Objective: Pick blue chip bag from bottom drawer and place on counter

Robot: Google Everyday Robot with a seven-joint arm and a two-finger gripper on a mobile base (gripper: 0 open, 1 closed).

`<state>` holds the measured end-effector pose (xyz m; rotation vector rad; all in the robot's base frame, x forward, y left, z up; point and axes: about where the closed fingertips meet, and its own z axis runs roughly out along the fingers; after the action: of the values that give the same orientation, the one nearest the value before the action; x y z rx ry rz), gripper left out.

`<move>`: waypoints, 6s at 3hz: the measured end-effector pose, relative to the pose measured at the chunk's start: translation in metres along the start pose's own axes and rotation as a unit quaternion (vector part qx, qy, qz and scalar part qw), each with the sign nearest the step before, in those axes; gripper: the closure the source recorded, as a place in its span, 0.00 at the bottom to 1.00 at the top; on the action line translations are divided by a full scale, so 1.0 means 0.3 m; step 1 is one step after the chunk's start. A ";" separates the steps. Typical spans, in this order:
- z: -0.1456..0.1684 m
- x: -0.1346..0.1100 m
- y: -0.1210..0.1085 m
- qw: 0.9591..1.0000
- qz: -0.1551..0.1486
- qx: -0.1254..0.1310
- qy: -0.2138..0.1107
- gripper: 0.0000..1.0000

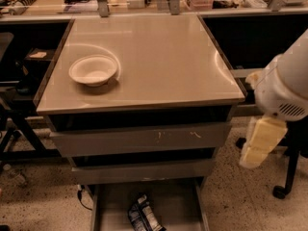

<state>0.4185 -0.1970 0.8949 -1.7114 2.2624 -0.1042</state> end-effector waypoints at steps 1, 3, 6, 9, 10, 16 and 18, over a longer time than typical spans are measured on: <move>0.238 0.021 0.095 0.999 0.004 -0.021 0.024 0.00; 0.299 0.062 0.163 0.998 0.003 -0.043 0.038 0.00; 0.675 -0.071 0.398 0.998 0.030 -0.041 0.047 0.00; 0.763 -0.138 0.522 0.994 0.074 -0.072 0.024 0.00; 0.919 -0.259 0.694 0.990 0.074 -0.123 0.005 0.00; 1.422 -0.403 0.829 0.954 0.223 -0.190 -0.064 0.00; 1.465 -0.420 0.839 0.953 0.218 -0.199 -0.068 0.00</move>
Offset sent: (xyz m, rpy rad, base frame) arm -0.0046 0.0096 -0.0605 -0.0239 0.0381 -0.0085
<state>0.3389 0.0488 0.4413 -1.2764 2.6167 0.5832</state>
